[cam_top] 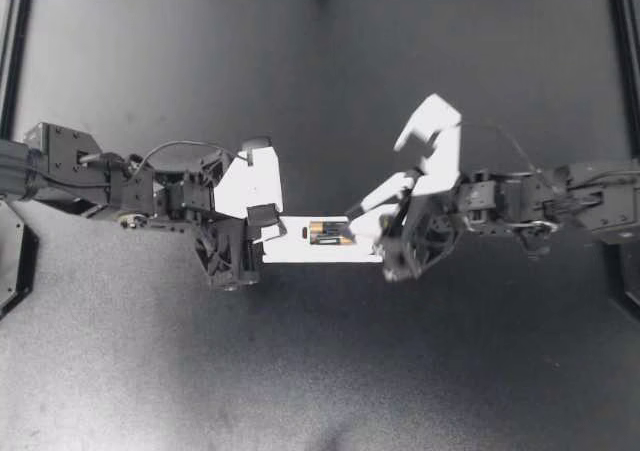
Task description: Place the battery into the slot of the remote controller.
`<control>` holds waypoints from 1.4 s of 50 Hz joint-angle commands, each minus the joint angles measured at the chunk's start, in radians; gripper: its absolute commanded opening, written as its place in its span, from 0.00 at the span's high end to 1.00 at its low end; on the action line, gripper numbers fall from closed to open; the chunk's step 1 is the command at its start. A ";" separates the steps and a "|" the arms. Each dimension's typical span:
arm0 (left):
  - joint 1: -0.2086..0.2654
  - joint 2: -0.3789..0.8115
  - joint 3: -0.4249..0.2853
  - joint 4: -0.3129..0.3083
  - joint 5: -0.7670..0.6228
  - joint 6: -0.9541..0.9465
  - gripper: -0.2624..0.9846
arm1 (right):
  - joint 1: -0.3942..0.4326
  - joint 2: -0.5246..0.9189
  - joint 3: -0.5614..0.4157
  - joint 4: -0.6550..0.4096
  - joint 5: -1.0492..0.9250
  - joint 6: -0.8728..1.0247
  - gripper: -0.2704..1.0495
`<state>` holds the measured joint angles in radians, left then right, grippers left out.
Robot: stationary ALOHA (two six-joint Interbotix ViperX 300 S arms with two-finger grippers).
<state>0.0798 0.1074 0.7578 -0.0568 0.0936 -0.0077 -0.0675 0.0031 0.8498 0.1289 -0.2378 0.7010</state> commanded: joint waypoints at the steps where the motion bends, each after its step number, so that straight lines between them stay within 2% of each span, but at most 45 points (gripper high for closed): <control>1: 0.002 -0.015 -0.002 -0.005 0.006 -0.002 0.93 | 0.008 -0.034 0.003 0.002 0.005 0.166 0.55; 9: 0.002 -0.017 0.003 -0.005 0.006 -0.002 0.93 | 0.008 -0.057 0.031 0.002 0.032 0.419 0.70; 18: 0.002 -0.017 0.011 -0.005 0.005 -0.002 0.93 | 0.008 -0.032 0.035 0.002 0.058 0.512 0.84; 23: 0.002 -0.015 0.009 -0.005 0.006 0.000 0.93 | 0.008 -0.003 0.020 0.002 0.069 0.518 0.88; 40: 0.002 -0.009 0.011 -0.005 0.006 0.000 0.93 | 0.005 0.064 -0.021 -0.006 0.069 0.514 0.89; 70: 0.002 -0.005 0.011 -0.005 0.006 0.000 0.93 | -0.025 0.103 -0.049 -0.034 0.071 0.512 0.89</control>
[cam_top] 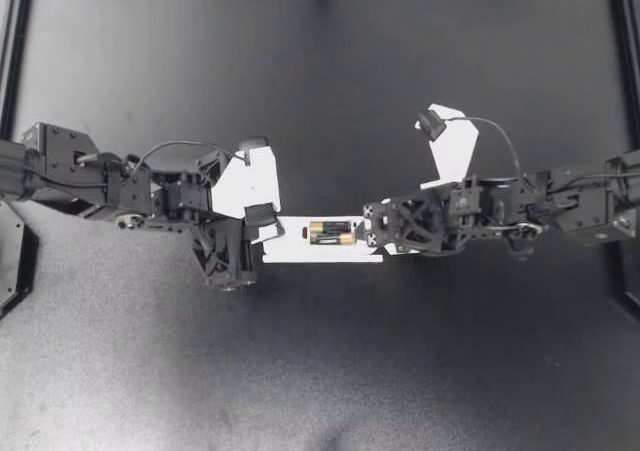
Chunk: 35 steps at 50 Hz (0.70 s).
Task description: Place the battery into the slot of the remote controller.
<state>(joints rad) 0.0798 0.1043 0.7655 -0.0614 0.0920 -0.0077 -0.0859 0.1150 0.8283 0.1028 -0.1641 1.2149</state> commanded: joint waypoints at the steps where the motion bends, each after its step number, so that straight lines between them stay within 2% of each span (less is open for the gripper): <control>1: 0.002 -0.002 0.003 0.000 0.008 0.000 0.93 | -0.005 -0.008 -0.029 -0.009 -0.003 -0.002 0.89; 29: 0.002 0.002 0.002 0.000 0.006 0.000 0.93 | -0.005 0.023 -0.058 -0.049 0.058 -0.005 0.89; 35: 0.002 0.002 -0.009 -0.002 0.000 0.000 0.93 | -0.006 -0.003 -0.058 -0.087 0.097 -0.003 0.89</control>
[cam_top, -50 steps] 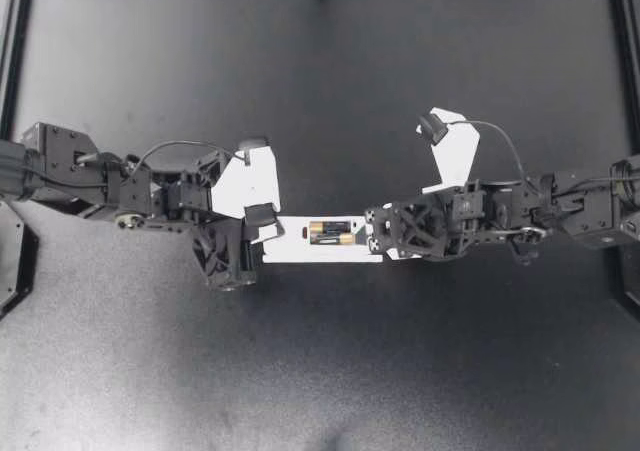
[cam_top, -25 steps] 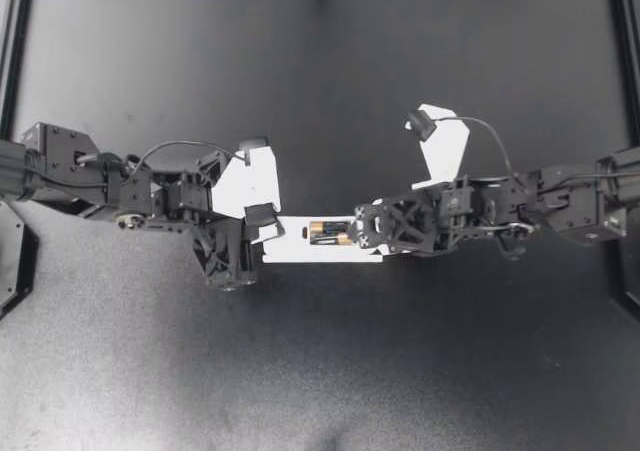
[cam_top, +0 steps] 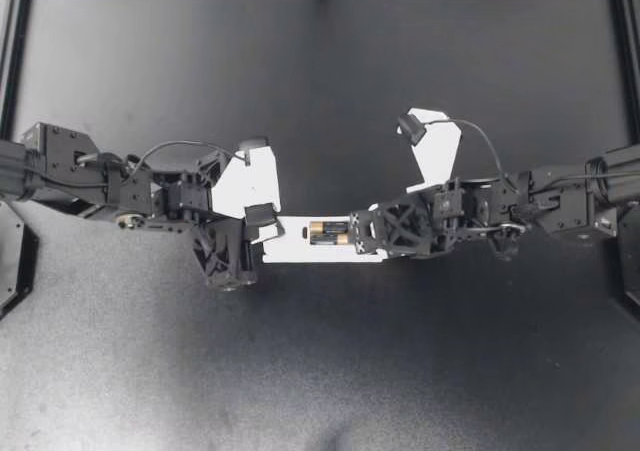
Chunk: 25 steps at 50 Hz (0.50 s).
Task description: Place the battery into the slot of the remote controller.
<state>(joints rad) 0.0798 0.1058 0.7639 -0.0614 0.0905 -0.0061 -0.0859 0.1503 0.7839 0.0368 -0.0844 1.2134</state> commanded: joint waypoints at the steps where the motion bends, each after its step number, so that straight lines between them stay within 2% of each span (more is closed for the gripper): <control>1: 0.002 -0.002 -0.009 -0.002 0.000 -0.002 0.93 | -0.005 -0.049 -0.014 -0.035 0.026 -0.002 0.89; 10: -0.003 -0.021 -0.051 -0.002 -0.040 0.002 0.93 | -0.006 -0.176 0.000 -0.144 0.101 -0.005 0.89; 19: -0.026 0.025 -0.127 0.000 -0.083 0.005 0.93 | -0.014 -0.284 0.037 -0.328 0.184 -0.006 0.89; 25: -0.026 0.077 -0.172 0.000 -0.078 0.005 0.93 | -0.018 -0.299 0.049 -0.336 0.202 -0.009 0.89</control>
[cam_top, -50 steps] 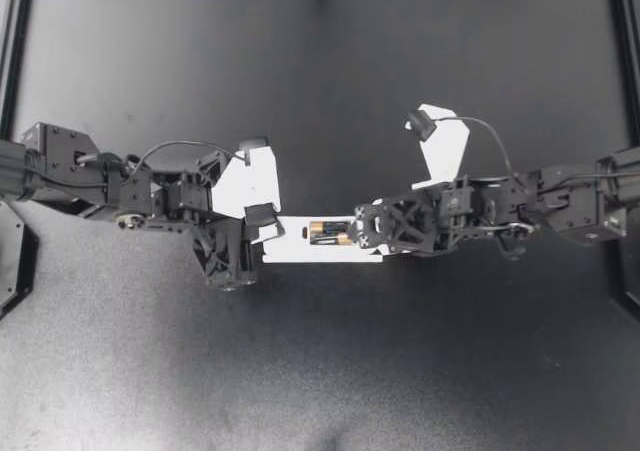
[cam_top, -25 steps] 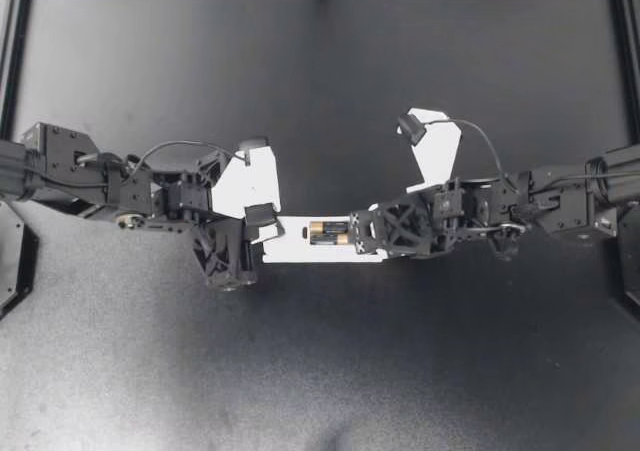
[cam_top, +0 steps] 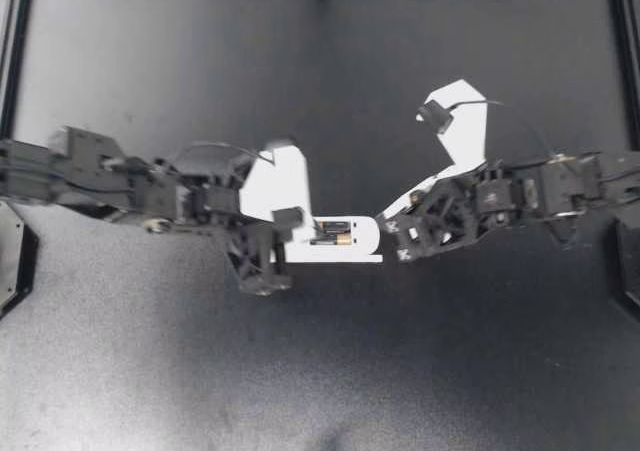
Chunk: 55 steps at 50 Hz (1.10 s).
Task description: Place the battery into the slot of the remote controller.
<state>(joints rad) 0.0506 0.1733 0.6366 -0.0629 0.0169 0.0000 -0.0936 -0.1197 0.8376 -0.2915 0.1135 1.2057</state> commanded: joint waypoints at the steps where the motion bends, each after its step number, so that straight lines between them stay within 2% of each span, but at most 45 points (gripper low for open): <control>1: 0.003 0.015 -0.052 0.002 -0.003 -0.002 0.93 | -0.009 -0.031 -0.002 -0.009 0.005 -0.002 0.89; 12: -0.002 0.066 -0.103 0.000 0.028 -0.002 0.93 | -0.011 -0.026 0.014 -0.017 0.005 -0.002 0.89; 26: -0.009 0.112 -0.101 -0.029 0.029 -0.003 0.93 | -0.011 -0.034 0.017 -0.028 0.006 -0.002 0.89; 35: -0.011 0.081 -0.084 -0.041 0.029 -0.006 0.93 | -0.011 -0.051 0.009 -0.049 0.005 -0.003 0.89; 40: -0.017 0.023 -0.080 -0.041 0.029 -0.005 0.93 | -0.011 -0.077 -0.002 -0.120 -0.008 -0.006 0.89; 48: -0.018 -0.097 -0.048 -0.041 0.025 -0.002 0.93 | -0.008 -0.118 -0.012 -0.347 -0.066 -0.055 0.89; 55: -0.018 -0.195 0.009 -0.043 0.012 0.000 0.93 | -0.005 -0.133 -0.014 -0.525 -0.137 -0.147 0.89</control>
<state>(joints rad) 0.0322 0.0476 0.6366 -0.1058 0.0430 -0.0015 -0.0966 -0.2270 0.8468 -0.7363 0.0123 1.0907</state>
